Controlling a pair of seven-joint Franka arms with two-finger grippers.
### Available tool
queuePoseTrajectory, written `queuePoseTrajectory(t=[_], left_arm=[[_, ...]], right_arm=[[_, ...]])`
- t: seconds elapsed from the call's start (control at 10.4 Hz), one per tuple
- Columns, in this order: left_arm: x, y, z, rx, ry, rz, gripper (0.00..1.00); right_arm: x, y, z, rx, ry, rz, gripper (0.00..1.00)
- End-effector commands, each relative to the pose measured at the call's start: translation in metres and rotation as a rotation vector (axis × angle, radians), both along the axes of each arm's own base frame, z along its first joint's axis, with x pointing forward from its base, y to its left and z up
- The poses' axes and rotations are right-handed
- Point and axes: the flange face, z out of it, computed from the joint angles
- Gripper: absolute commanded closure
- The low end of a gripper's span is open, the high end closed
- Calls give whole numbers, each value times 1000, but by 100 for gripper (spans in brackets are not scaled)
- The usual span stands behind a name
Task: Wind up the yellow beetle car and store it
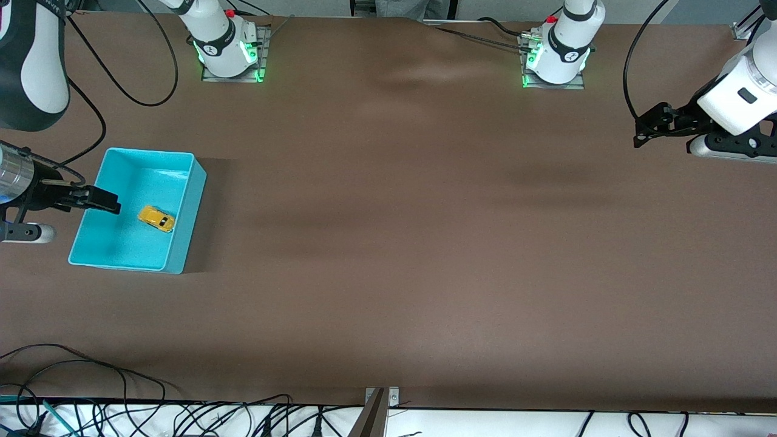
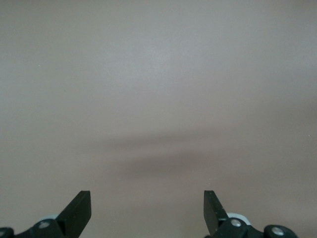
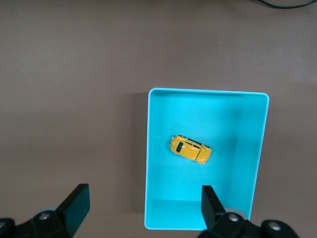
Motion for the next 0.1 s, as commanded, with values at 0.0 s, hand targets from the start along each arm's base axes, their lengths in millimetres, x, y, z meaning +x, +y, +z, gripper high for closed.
queuePoseTrajectory(t=[0.0], left_arm=[[1, 0, 6, 2, 3, 6, 0]], right_arm=[[-1, 2, 7, 1, 5, -16, 0]])
